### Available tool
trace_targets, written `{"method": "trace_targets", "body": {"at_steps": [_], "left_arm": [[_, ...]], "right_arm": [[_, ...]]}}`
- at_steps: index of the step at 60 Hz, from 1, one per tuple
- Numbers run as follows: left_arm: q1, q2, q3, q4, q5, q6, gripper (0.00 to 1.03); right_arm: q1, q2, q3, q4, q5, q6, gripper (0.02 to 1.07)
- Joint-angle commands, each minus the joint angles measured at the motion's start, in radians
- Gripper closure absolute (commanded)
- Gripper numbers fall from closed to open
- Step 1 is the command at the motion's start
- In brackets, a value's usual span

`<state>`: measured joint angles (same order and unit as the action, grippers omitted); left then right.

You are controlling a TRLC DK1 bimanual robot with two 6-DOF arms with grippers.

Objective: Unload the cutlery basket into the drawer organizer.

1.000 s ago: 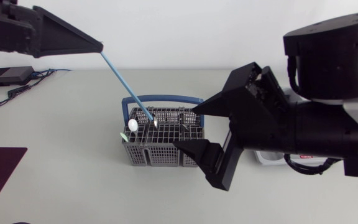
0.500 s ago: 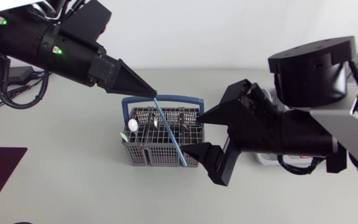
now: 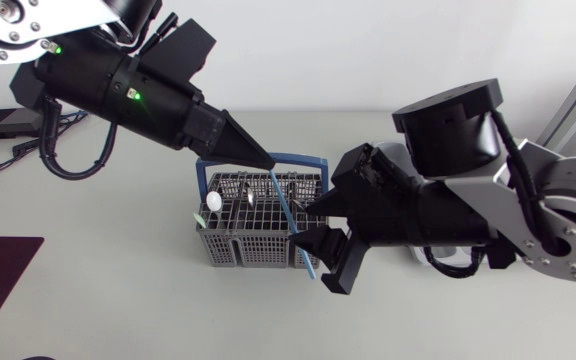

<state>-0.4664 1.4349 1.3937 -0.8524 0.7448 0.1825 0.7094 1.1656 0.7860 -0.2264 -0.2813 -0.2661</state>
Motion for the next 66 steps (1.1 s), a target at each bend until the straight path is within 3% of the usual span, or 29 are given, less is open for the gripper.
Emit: {"method": "trace_targets", "body": {"at_steps": [1,7,14,24,27,31,33,39,52,66], "left_arm": [[-0.005,0.022,0.018,0.013,0.014,-0.023,0.89],[-0.006,0.024,0.018,0.023,0.014,-0.028,0.89],[-0.014,0.027,0.021,0.033,0.014,-0.034,0.89],[-0.018,0.028,0.030,0.044,0.014,-0.046,0.87],[-0.014,0.028,0.037,0.047,0.013,-0.058,0.76],[0.003,0.027,0.054,0.049,0.011,-0.069,0.43],[0.014,0.021,0.064,0.049,0.010,-0.072,0.31],[0.057,-0.001,0.091,0.053,0.010,-0.092,0.16],[0.181,-0.087,0.090,0.062,-0.018,-0.048,0.08],[0.192,-0.232,-0.070,0.044,-0.208,0.268,0.07]], "right_arm": [[-0.007,0.011,0.013,0.009,-0.007,-0.004,0.64],[-0.005,0.012,0.013,-0.001,-0.016,-0.001,0.74],[-0.005,0.016,0.010,-0.008,-0.018,0.001,0.97],[-0.004,0.020,-0.001,-0.024,-0.016,0.002,1.01],[-0.002,0.016,-0.004,-0.033,-0.018,0.001,1.01],[0.004,0.005,-0.008,-0.053,-0.018,-0.001,1.01],[0.007,-0.001,-0.010,-0.059,-0.018,-0.001,1.01],[0.009,-0.030,-0.014,-0.087,-0.016,-0.002,1.01],[-0.057,-0.121,-0.039,-0.148,-0.015,-0.015,1.01],[-0.245,-0.173,-0.060,-0.185,-0.016,-0.018,1.01]]}}
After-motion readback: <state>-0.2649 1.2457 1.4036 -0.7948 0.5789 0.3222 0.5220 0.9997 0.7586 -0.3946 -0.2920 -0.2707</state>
